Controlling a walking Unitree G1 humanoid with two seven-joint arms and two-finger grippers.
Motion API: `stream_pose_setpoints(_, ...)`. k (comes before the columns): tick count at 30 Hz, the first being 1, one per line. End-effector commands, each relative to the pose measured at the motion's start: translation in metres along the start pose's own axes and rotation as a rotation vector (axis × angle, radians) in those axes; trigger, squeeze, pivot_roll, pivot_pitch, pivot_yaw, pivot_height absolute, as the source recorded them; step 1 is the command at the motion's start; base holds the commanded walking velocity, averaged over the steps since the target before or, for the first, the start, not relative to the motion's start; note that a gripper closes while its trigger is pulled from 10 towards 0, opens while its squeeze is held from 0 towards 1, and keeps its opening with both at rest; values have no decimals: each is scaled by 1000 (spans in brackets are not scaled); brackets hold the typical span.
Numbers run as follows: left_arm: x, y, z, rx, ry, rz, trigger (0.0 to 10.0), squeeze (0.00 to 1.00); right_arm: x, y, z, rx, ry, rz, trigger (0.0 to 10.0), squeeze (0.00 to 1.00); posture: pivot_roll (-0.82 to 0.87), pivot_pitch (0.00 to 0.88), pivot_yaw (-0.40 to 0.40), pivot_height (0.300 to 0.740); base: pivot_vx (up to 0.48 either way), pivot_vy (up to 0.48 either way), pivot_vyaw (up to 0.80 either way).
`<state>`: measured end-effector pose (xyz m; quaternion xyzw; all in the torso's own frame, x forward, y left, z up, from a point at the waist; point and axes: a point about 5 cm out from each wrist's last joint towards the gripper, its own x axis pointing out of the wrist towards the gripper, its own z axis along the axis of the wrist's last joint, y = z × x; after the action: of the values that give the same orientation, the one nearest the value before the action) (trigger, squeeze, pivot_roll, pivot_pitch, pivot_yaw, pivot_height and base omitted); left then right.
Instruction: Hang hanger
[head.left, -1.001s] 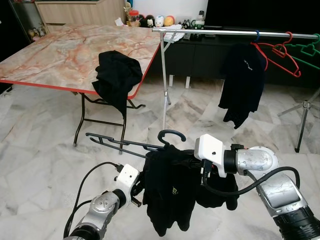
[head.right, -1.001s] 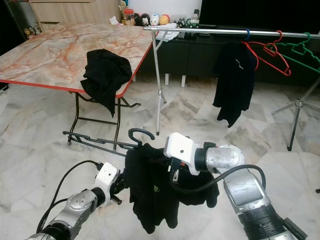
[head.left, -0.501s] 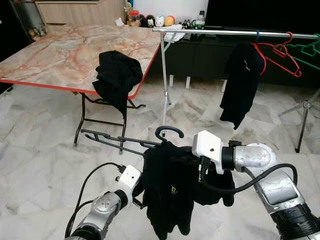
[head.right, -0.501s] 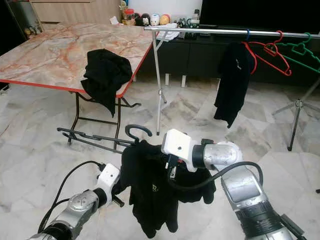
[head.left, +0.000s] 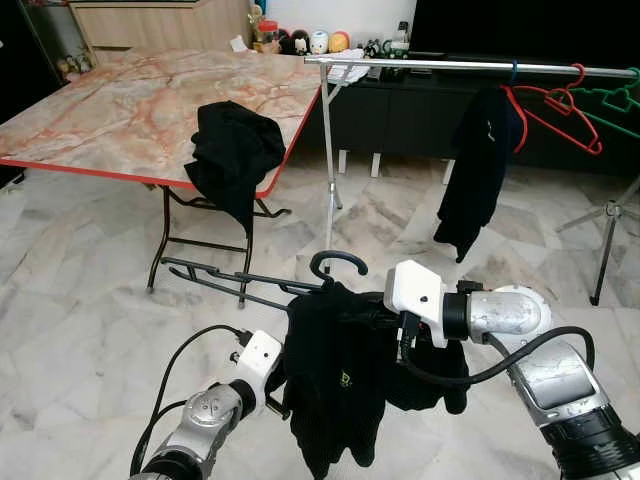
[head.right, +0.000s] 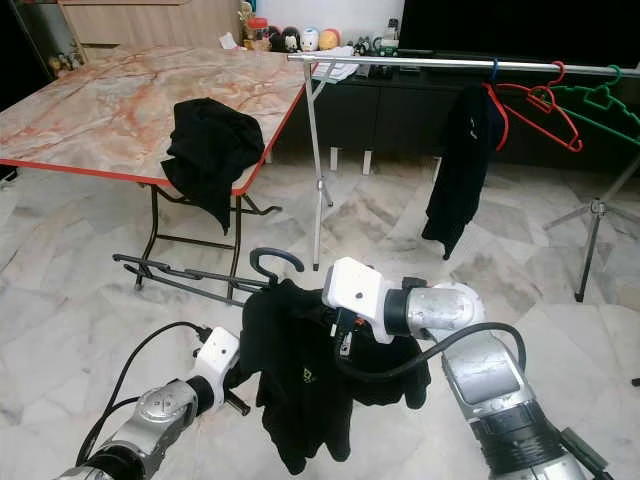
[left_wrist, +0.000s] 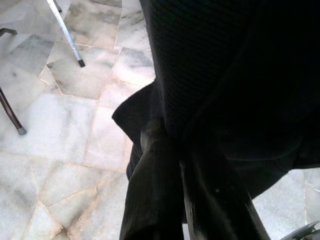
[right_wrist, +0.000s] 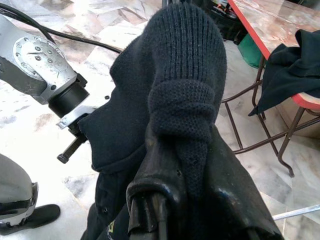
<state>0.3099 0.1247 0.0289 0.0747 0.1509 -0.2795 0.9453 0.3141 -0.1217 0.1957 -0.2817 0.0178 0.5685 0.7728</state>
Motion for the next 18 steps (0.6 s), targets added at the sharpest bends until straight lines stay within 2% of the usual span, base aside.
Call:
stream_pose_setpoints(1, -1, 3, -2, -8, 24, 17, 0, 0, 1, -4, 7, -19, -25, -7, 10000, 0, -40, 99, 23, 740, 0, 0, 0)
stream_pose_setpoints(9, -4, 13, -9, 23, 89, 112, 0, 0, -3, -3, -19, 9, 86, -58, 10000, 0, -41, 101, 25, 740, 0, 0, 0)
stream_pose_setpoints(12, -8, 19, -15, 33, 137, 162, 0, 0, -5, 3, -33, 54, 117, -58, 10000, 0, -42, 101, 25, 740, 0, 0, 0)
stream_pose_setpoints(17, -12, 23, -22, 30, 191, 206, 0, 0, -9, 9, -44, 89, 135, -55, 10000, 0, -42, 101, 25, 740, 0, 0, 0)
stream_pose_setpoints(18, -14, 25, -25, 32, 207, 220, 0, 0, -13, 12, -53, 118, 157, -62, 10000, 0, -40, 101, 27, 740, 0, 0, 0)
